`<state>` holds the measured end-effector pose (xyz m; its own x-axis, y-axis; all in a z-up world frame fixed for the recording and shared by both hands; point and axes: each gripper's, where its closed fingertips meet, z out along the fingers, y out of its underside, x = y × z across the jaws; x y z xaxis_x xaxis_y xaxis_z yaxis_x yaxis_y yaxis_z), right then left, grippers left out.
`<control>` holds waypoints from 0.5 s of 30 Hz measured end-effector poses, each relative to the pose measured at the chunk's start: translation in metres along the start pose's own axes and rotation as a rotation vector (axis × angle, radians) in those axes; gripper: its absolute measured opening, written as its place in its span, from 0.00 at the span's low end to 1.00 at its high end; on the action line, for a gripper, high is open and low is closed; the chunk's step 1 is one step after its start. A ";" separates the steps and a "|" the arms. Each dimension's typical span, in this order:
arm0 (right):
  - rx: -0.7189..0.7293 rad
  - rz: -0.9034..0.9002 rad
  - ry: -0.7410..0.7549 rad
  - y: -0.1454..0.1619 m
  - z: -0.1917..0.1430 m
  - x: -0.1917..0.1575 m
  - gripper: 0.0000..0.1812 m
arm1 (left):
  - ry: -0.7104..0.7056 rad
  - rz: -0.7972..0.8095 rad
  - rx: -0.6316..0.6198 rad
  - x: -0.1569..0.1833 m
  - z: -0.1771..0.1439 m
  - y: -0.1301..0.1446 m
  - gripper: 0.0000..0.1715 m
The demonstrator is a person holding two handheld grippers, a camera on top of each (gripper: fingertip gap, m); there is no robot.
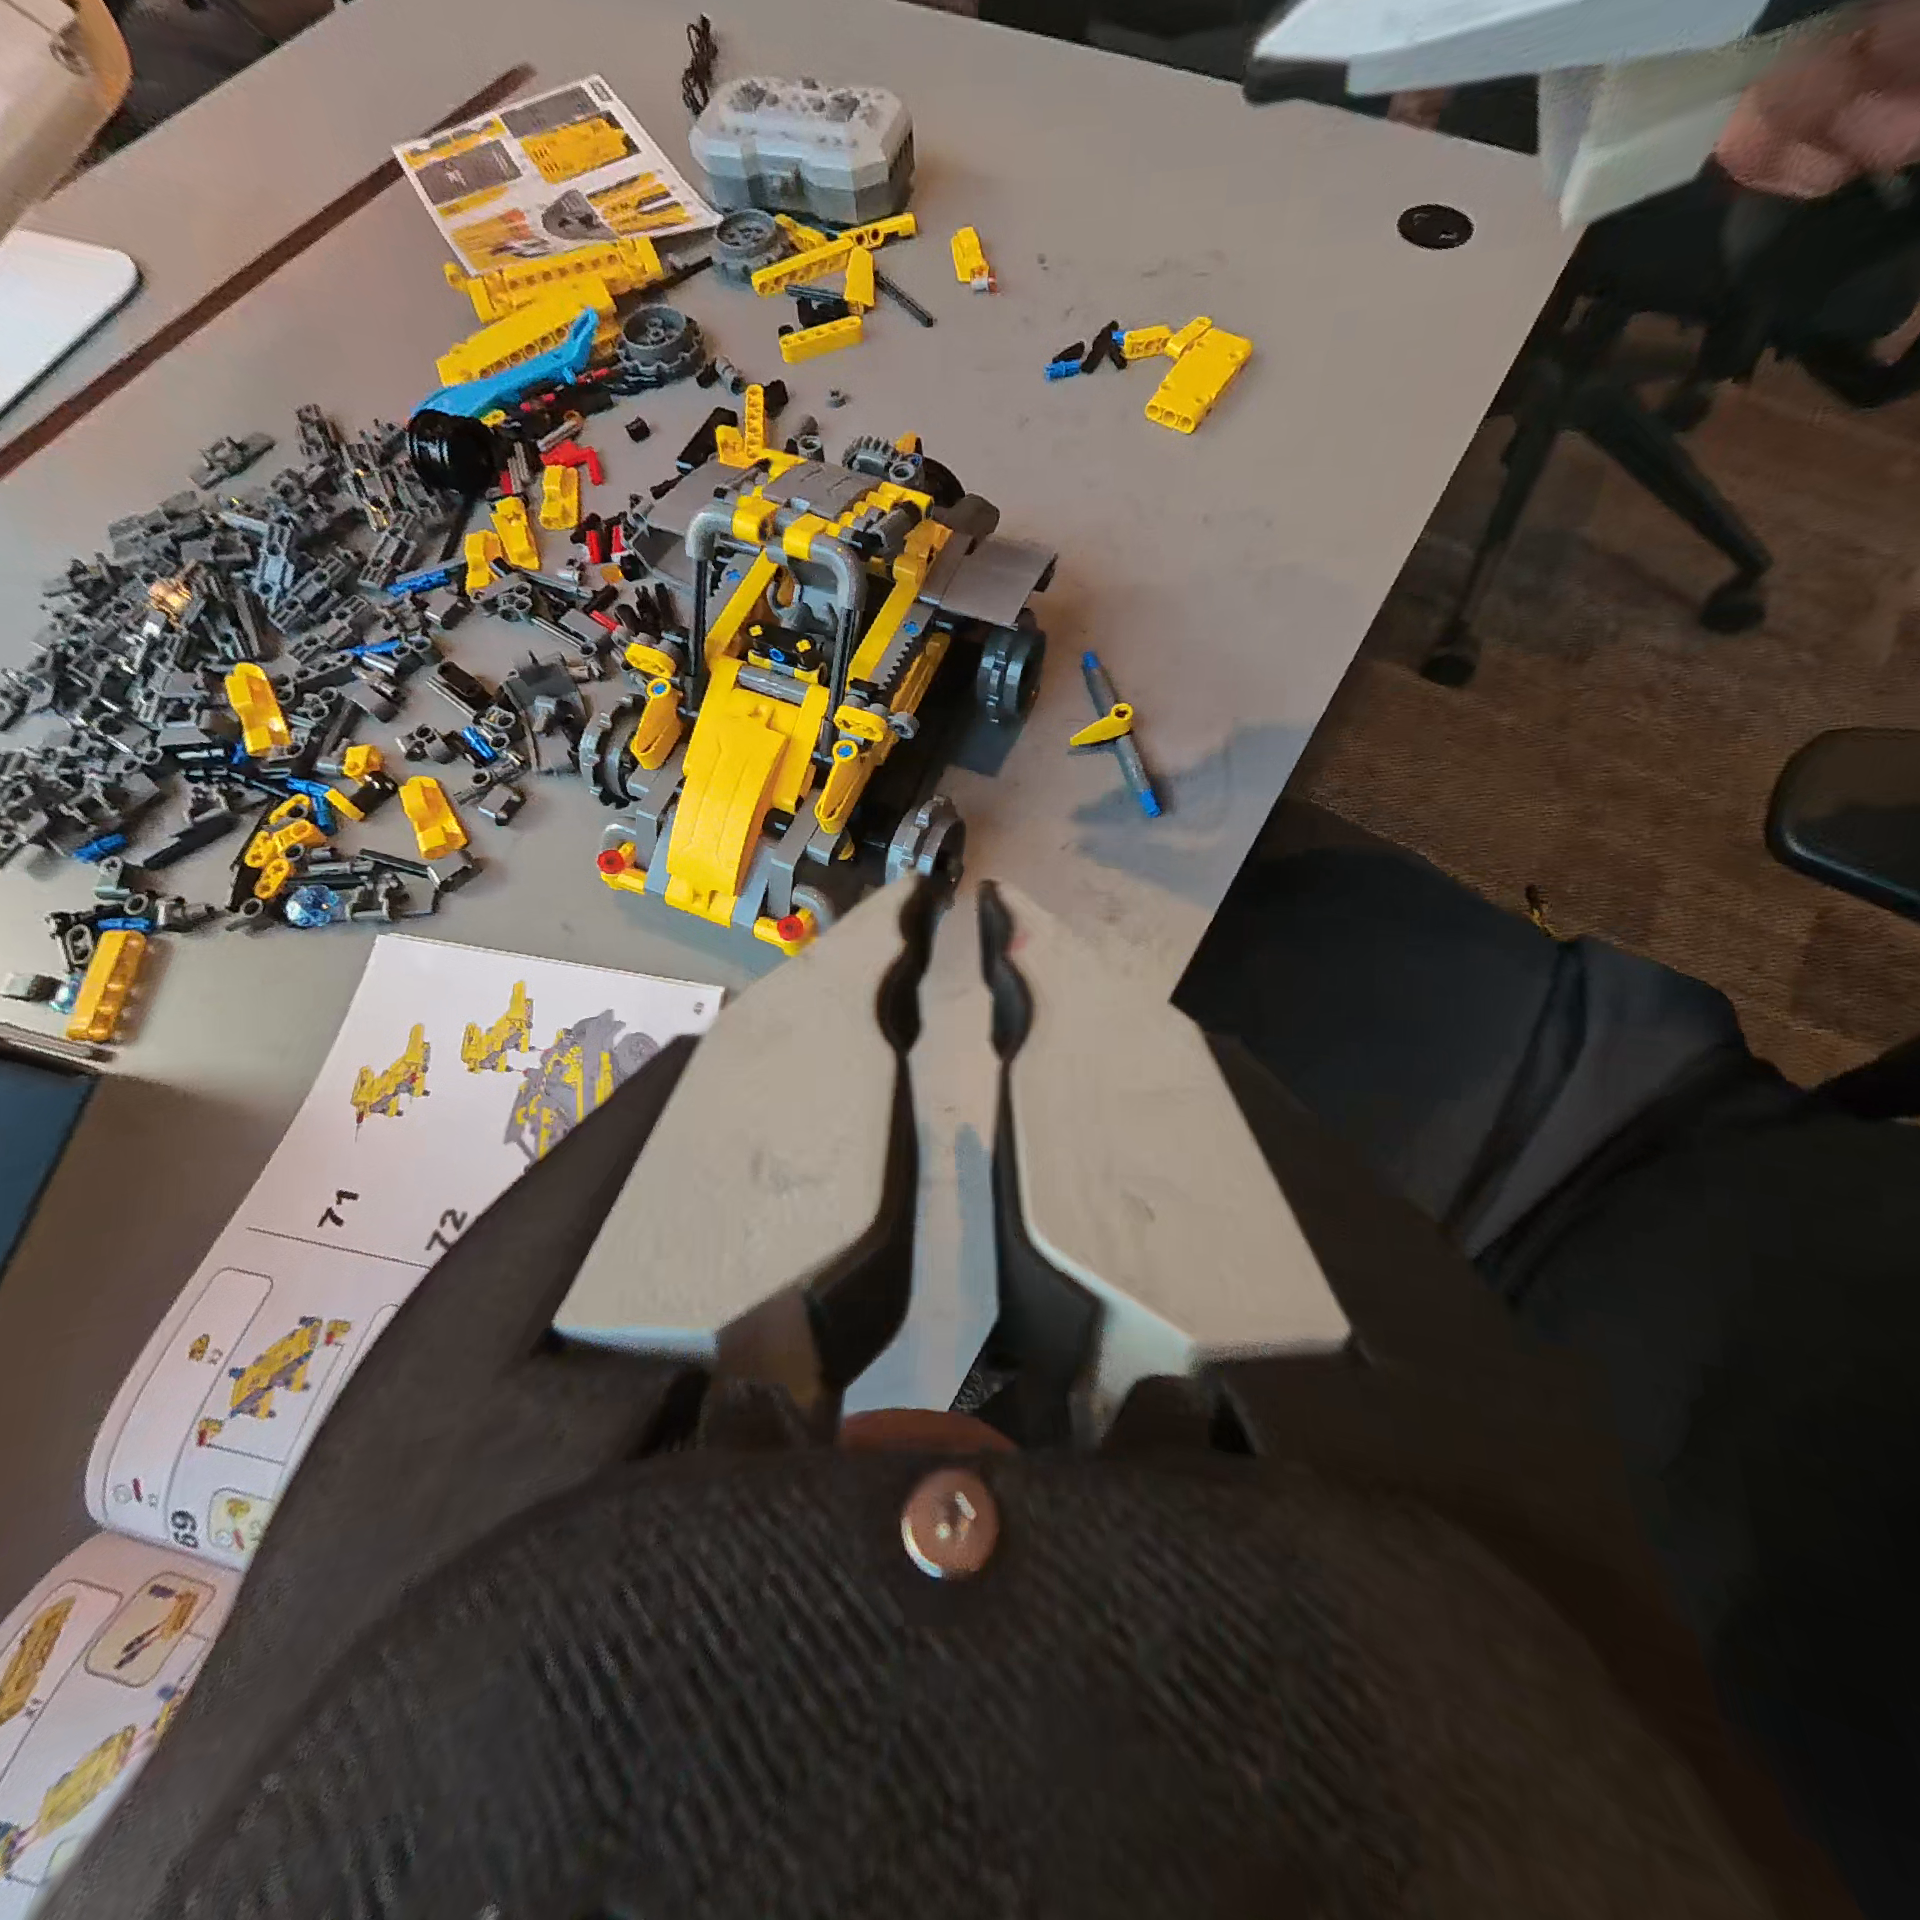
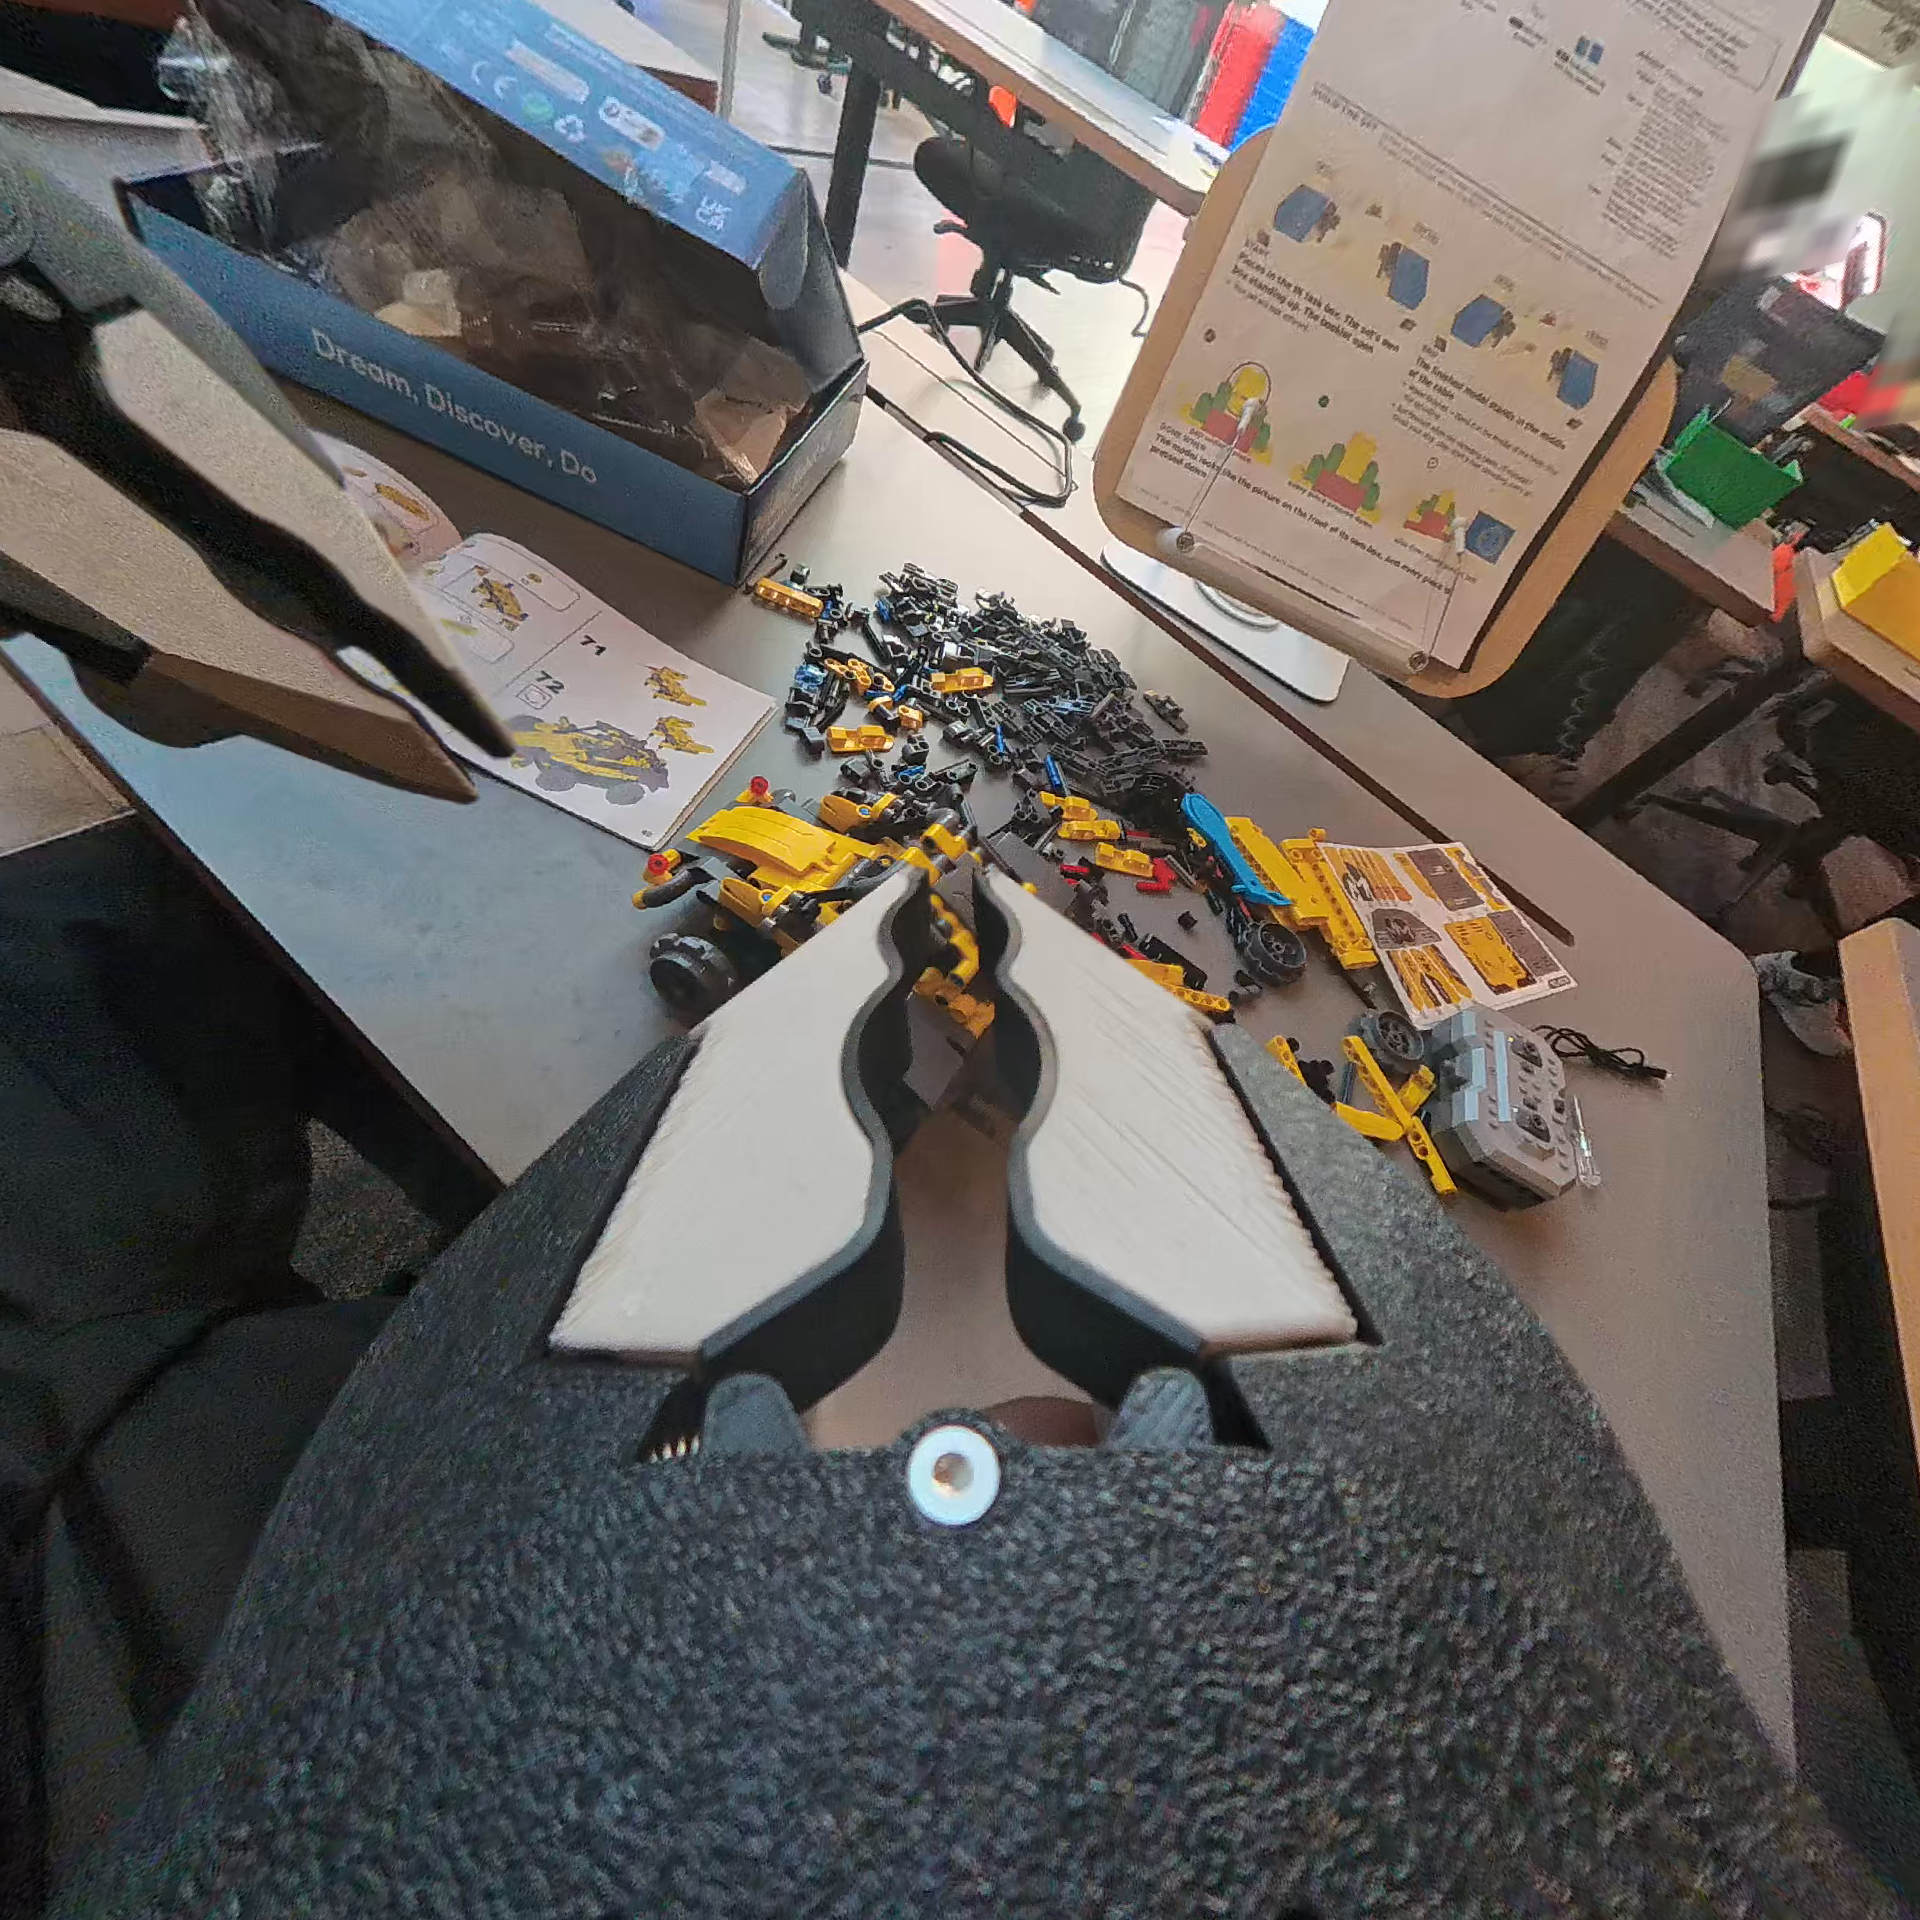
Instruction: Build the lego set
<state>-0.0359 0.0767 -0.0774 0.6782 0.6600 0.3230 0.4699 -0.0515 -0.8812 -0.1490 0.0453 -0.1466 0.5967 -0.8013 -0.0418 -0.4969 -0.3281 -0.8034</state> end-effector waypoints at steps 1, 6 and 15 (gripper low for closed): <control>0.011 0.011 0.003 -0.002 -0.001 0.002 0.04 | -0.007 0.014 0.008 0.000 0.000 -0.001 0.00; 0.090 0.090 0.013 -0.011 -0.003 0.014 0.03 | -0.059 -0.006 0.042 -0.010 -0.007 -0.004 0.00; 0.109 0.156 -0.010 -0.010 0.011 0.026 0.08 | -0.079 -0.085 0.072 -0.022 0.005 0.002 0.10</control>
<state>-0.0288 0.1027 -0.0641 0.7319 0.6582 0.1765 0.2951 -0.0727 -0.9527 -0.1597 0.0644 -0.1504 0.6837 -0.7296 -0.0158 -0.3973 -0.3540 -0.8467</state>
